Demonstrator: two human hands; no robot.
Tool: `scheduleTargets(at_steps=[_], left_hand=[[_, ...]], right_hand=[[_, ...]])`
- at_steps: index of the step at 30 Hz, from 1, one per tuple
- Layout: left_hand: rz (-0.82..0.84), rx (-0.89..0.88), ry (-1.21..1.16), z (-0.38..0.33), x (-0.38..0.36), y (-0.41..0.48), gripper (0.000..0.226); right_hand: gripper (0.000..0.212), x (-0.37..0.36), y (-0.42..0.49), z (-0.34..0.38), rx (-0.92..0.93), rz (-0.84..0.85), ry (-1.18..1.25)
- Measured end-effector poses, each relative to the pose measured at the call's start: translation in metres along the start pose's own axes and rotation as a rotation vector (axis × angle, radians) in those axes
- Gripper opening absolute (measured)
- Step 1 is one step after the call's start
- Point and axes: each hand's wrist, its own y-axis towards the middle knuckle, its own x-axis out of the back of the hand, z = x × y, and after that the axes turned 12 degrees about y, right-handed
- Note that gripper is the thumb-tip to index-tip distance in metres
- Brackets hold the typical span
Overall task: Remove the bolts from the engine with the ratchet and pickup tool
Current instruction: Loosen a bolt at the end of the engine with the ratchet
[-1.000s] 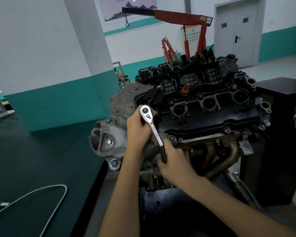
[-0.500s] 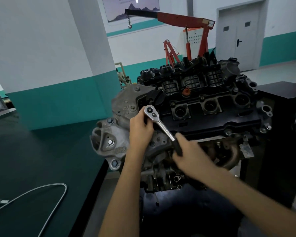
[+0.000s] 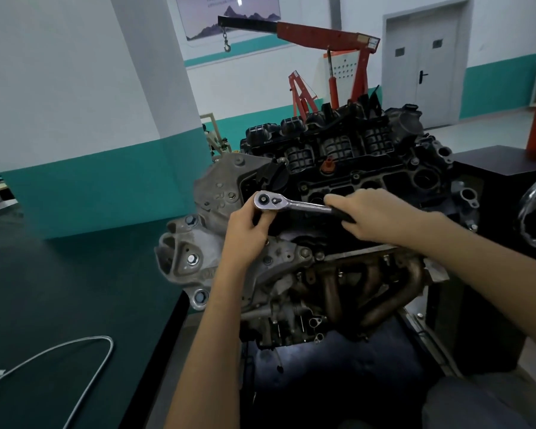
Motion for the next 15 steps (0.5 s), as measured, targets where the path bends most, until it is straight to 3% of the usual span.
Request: scheduleTargets(at_steps=[4, 7, 10, 13, 15], left_hand=[[-0.104, 0.063, 0.109, -0.002, -0.005, 0.0, 0.008], [-0.1, 0.037, 0.195, -0.003, -0.004, 0.002, 0.013], [-0.042, 0.024, 0.189, -0.001, -0.002, 0.001, 0.02], [-0.012, 0.025, 0.179, -0.002, 0.002, 0.001, 0.022], [-0.001, 0.01, 0.165, -0.003, 0.003, 0.0, 0.019]], right_hand=[[0.03, -0.017, -0.01, 0.014, -0.061, -0.115, 0.072], [0.024, -0.059, -0.033, 0.053, -0.201, -0.146, 0.47], [0.026, -0.082, -0.032, 0.079, -0.2, -0.167, 0.75], [0.024, -0.081, -0.029, 0.078, -0.201, -0.154, 0.791], [0.022, -0.07, -0.03, 0.065, -0.203, -0.12, 0.666]])
